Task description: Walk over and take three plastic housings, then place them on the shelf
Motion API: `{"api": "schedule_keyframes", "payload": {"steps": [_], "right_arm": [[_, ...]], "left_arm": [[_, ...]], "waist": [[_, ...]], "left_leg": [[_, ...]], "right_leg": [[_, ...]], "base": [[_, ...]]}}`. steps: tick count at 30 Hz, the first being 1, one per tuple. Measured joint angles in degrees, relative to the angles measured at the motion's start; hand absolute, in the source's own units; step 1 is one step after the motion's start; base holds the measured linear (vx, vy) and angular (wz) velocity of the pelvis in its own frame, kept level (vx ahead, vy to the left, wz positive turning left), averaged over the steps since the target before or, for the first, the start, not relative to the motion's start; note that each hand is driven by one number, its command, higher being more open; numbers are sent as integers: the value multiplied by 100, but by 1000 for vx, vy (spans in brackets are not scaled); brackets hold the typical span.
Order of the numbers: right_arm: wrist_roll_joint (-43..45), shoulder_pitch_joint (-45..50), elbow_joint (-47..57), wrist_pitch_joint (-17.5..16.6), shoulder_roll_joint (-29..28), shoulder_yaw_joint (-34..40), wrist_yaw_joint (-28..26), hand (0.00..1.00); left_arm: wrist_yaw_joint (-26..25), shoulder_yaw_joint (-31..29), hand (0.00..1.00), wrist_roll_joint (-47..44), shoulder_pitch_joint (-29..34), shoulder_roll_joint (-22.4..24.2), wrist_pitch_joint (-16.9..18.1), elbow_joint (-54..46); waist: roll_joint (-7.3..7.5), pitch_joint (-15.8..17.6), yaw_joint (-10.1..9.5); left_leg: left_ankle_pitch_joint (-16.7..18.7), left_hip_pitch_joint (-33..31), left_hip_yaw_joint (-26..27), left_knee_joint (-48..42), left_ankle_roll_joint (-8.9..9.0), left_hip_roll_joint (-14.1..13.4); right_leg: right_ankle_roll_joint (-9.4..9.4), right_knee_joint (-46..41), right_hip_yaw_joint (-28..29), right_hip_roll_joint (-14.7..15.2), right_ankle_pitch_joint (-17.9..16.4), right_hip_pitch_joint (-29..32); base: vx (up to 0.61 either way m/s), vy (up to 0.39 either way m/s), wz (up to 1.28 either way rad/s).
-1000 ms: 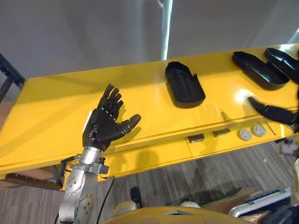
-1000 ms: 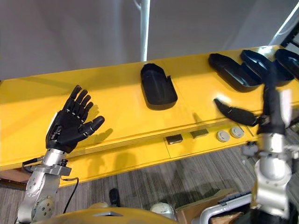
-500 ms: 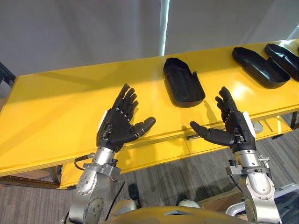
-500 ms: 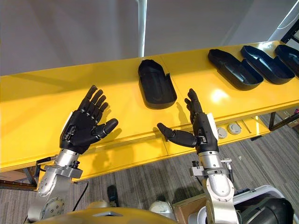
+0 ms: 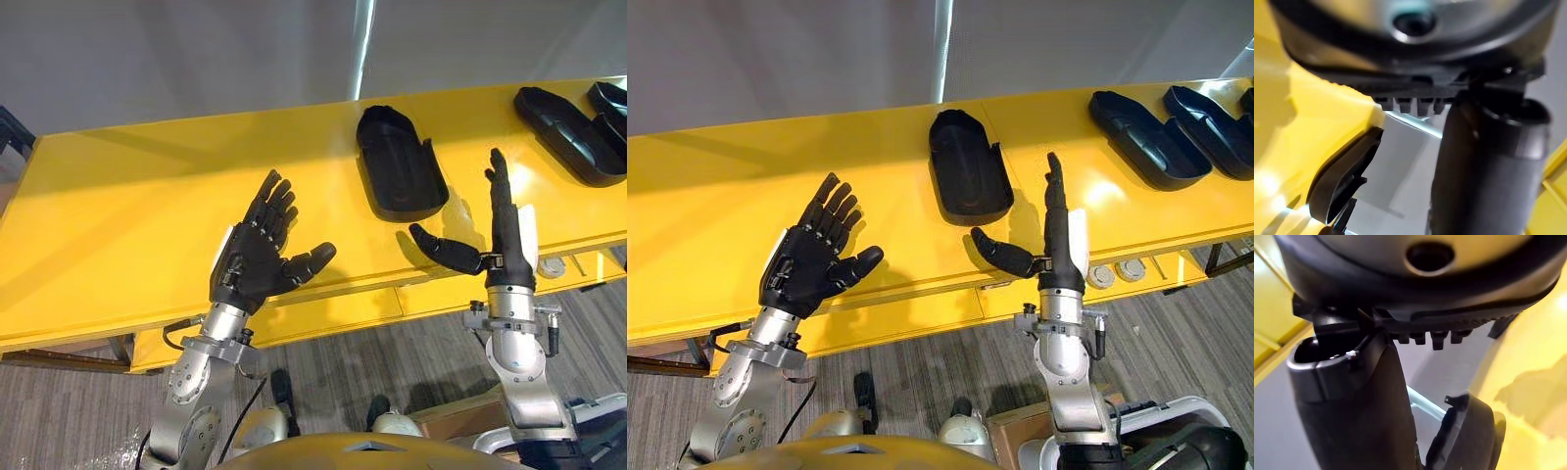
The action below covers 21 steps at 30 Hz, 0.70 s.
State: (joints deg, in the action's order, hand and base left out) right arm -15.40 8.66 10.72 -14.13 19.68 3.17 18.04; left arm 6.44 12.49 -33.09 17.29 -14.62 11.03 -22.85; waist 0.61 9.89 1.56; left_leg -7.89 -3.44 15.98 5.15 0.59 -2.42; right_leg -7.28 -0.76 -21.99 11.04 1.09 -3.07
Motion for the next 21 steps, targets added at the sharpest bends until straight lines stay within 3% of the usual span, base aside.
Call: {"api": "schedule_keyframes", "payload": {"steps": [11, 21], "right_arm": [[4, -312, -795, 339, 96, 7, 324, 100], [-9, -967, -1434, 378, 335, 0, 575, 100]], "left_arm": [[0, -10, 100, -10, -8, -8, 13, 0], [4, -219, 100, -35, -155, -173, 17, 0]], "waist": [[-72, 114, 13], [-68, 267, -46]], "left_leg": [[-21, -38, -38, 1, 42, -13], [-63, -125, -176, -1, 27, -1]], "right_leg": [[46, -24, -15, -11, -43, 35], [30, -59, -152, -10, -29, 57]], "base": [[1, 1, 0], [11, 4, 6]]}}
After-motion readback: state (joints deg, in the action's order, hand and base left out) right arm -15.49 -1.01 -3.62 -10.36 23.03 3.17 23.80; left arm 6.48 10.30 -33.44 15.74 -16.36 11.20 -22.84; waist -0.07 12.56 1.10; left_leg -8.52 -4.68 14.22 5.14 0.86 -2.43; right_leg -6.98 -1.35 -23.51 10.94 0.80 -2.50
